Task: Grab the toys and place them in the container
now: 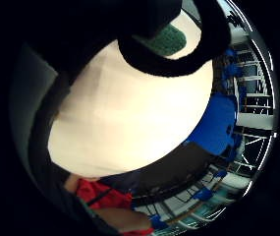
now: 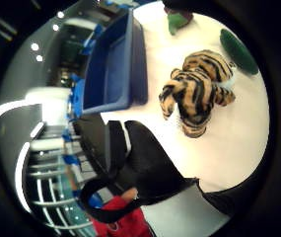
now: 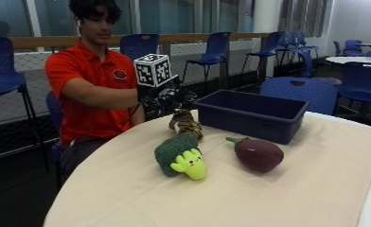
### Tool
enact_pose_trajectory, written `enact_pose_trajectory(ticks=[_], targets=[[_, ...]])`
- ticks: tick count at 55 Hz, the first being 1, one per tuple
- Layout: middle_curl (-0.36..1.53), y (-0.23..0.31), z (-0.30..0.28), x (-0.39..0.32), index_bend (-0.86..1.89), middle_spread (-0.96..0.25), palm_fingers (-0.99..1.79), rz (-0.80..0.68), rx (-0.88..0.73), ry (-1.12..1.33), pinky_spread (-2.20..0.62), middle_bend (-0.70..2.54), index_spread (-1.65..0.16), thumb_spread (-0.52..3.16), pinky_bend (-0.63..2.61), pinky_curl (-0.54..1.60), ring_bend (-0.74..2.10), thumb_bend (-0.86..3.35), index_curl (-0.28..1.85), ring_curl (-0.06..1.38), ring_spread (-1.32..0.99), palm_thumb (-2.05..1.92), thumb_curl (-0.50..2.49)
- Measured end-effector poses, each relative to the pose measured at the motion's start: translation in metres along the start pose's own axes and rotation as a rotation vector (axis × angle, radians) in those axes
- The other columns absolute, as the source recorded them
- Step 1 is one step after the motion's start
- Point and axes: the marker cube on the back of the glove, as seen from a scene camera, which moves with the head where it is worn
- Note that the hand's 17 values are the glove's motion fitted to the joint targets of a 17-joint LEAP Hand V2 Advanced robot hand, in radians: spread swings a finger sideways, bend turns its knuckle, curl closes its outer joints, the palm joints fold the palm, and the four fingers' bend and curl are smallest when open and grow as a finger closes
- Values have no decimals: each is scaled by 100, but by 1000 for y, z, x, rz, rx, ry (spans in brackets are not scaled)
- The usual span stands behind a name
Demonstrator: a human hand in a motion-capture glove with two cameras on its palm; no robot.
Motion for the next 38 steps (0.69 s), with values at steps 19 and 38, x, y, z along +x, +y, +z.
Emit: enact_pose_trajectory(ticks=[19,38], targets=[[20,-44,35,-5,13,-8,-20,4,-117,71,13,11,-35,110,107,43,15,-7,28,11,2,-9,16],[18,-58,78,-16,16,-4,-18,-27,-248,157,13,10,-36,106,118,43,18,-4,25,13,6,-4,21]])
